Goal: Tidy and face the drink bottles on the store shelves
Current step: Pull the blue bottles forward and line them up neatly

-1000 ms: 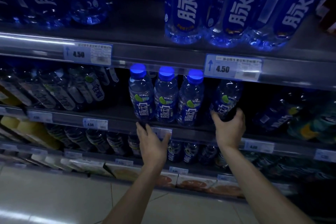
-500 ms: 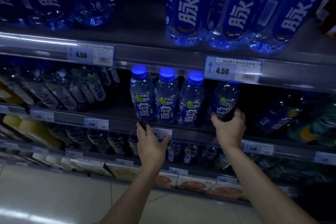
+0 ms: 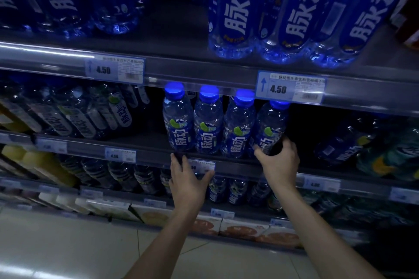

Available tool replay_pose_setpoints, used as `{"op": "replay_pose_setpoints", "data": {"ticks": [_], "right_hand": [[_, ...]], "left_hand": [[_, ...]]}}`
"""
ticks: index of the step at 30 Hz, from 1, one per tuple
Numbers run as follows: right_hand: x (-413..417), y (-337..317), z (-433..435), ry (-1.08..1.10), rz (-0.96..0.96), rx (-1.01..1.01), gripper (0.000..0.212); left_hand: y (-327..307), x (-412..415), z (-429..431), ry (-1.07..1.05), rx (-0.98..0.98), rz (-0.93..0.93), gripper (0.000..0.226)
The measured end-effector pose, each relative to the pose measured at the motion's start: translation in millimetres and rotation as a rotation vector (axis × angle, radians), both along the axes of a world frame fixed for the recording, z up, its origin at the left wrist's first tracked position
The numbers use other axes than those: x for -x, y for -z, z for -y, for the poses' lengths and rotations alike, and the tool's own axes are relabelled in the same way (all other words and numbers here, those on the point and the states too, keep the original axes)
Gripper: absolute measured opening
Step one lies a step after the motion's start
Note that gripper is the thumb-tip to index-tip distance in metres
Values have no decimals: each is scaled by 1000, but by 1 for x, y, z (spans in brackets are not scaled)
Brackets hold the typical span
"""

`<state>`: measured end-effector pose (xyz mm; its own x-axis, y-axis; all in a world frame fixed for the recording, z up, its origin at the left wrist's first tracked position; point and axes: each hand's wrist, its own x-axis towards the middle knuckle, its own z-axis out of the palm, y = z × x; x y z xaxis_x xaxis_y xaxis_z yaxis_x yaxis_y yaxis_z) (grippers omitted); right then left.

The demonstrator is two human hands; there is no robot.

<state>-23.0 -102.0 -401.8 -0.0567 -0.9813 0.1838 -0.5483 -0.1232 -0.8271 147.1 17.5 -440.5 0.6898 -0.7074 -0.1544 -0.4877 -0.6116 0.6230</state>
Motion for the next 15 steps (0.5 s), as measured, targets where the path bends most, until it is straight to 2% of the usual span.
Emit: {"op": "replay_pose_setpoints", "data": {"ticks": [5, 11, 15], "right_hand": [[0, -1, -1, -15, 6, -10, 54], [21, -8, -7, 10, 35, -107, 74], [59, -15, -5, 61, 52, -81, 66]], "left_hand": [[-5, 4, 1, 13, -30, -29, 95], [-24, 51, 6, 153, -21, -10, 85], [-35, 91, 21, 304, -6, 68, 81]]}}
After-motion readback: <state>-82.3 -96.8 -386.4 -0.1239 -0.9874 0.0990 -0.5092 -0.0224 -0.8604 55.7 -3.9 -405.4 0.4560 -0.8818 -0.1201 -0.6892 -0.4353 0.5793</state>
